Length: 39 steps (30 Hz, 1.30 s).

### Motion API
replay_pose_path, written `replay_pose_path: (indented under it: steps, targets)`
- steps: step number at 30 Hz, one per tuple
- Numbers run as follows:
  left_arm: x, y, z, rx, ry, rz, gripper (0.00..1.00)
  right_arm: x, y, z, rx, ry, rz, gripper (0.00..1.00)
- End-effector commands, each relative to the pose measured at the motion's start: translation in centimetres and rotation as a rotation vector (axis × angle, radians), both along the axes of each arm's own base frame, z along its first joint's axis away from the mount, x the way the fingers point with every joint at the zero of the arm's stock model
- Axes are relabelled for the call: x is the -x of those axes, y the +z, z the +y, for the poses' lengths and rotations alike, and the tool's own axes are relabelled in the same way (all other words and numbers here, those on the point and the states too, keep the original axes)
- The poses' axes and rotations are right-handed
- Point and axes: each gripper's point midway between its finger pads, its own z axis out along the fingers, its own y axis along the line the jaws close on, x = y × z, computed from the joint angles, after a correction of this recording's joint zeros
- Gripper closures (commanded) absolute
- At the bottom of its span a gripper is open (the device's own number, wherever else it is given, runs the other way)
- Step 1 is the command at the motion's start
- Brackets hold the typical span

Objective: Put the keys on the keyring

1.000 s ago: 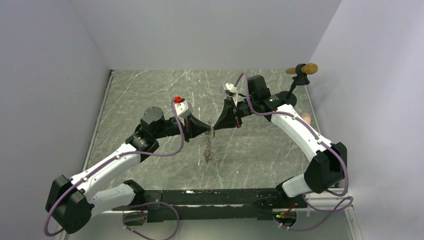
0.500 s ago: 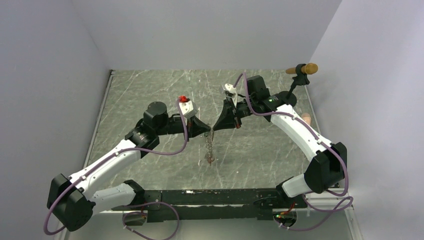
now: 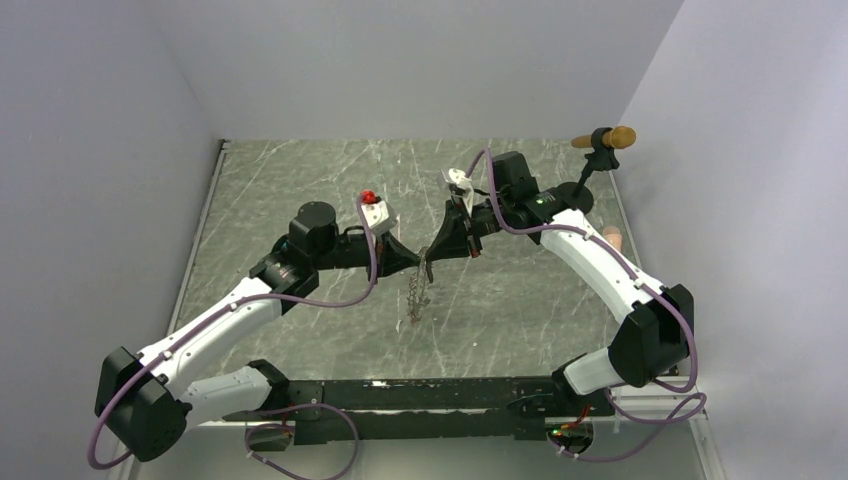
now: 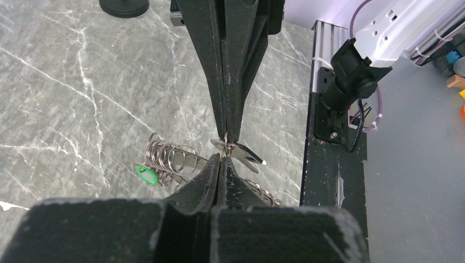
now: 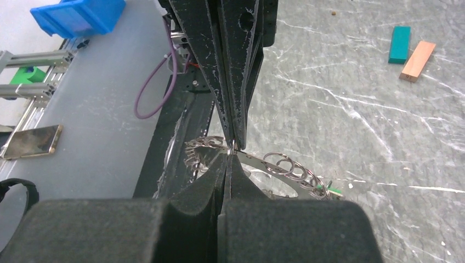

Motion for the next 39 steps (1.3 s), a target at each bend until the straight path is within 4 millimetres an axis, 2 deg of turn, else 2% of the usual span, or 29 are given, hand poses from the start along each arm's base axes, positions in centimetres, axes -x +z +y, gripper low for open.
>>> replay_pose_path:
  steps: [1,21,39]
  targets:
    - [-0.7,3.2,0.2,0.101,0.037,-0.036,1.0,0.4,1.6,0.5,-0.037,0.033,-0.07,1.0]
    - [-2.1,4.5,1.9,0.249,0.177,0.029,1.0,0.8,0.5,0.9,0.007,0.047,-0.117,1.0]
    - [-1.8,5.7,2.4,0.514,0.205,0.102,1.0,1.0,0.1,1.3,0.009,0.054,-0.113,1.0]
